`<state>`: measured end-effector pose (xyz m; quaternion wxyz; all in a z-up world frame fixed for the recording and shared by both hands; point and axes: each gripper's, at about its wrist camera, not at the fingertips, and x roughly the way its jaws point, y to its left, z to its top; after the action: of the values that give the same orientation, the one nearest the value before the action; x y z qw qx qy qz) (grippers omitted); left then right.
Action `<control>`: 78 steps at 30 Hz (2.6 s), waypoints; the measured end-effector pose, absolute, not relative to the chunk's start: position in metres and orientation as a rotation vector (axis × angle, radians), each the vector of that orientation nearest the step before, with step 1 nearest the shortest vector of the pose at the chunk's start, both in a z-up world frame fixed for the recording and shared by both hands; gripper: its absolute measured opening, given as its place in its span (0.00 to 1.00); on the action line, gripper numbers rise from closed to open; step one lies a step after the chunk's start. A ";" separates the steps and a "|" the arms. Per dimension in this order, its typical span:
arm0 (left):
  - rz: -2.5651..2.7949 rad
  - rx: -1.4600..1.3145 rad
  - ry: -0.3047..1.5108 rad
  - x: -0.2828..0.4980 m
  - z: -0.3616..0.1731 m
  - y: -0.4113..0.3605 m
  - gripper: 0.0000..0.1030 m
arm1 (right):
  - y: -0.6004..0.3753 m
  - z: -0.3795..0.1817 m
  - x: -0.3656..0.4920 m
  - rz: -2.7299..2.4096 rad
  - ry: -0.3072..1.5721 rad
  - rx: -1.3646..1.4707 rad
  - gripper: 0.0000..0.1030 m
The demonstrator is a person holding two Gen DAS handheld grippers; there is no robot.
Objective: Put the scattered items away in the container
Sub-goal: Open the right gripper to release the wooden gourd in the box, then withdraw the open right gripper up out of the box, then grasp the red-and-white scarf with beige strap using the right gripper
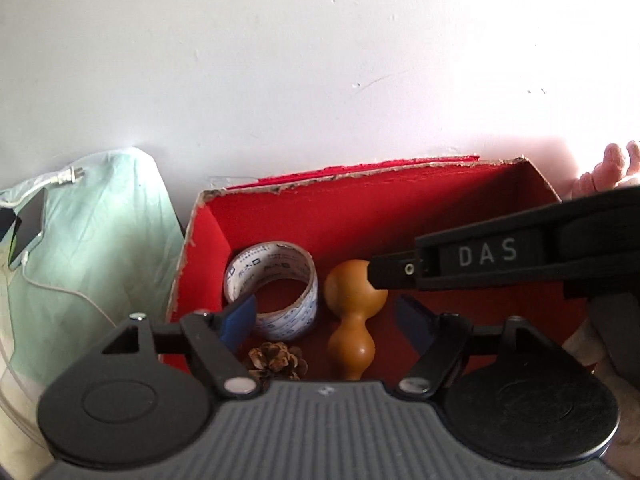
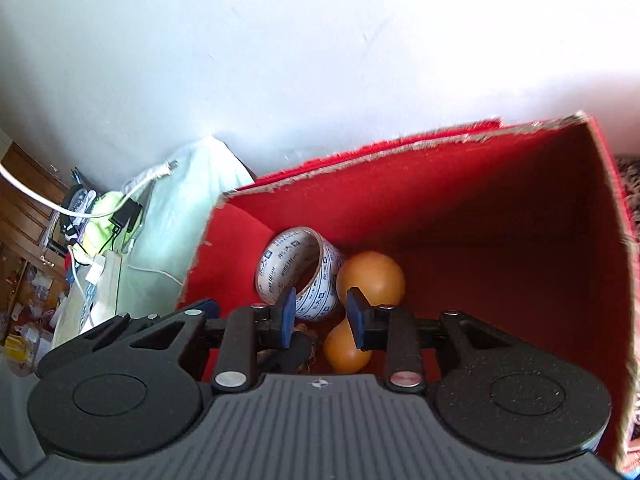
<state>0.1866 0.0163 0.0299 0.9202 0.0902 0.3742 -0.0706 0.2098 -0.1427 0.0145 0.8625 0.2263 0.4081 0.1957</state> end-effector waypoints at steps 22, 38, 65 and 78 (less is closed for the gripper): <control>-0.230 0.100 0.718 0.075 0.028 0.017 0.81 | -0.174 0.012 0.069 0.370 0.685 0.474 0.31; -0.397 0.031 0.921 0.054 -0.058 0.003 0.66 | -0.161 -0.063 0.073 0.369 0.925 0.523 0.33; -0.457 0.058 0.902 0.047 -0.062 0.008 0.20 | -0.145 -0.083 0.075 0.442 0.968 0.524 0.20; -0.425 0.077 0.899 0.042 -0.071 0.010 0.55 | -0.144 -0.085 0.069 0.412 0.978 0.552 0.34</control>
<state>0.0417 0.0104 -0.0714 0.8782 0.0368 0.4311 -0.2039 0.0694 -0.1443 -0.0851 0.8265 0.2597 0.4602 0.1938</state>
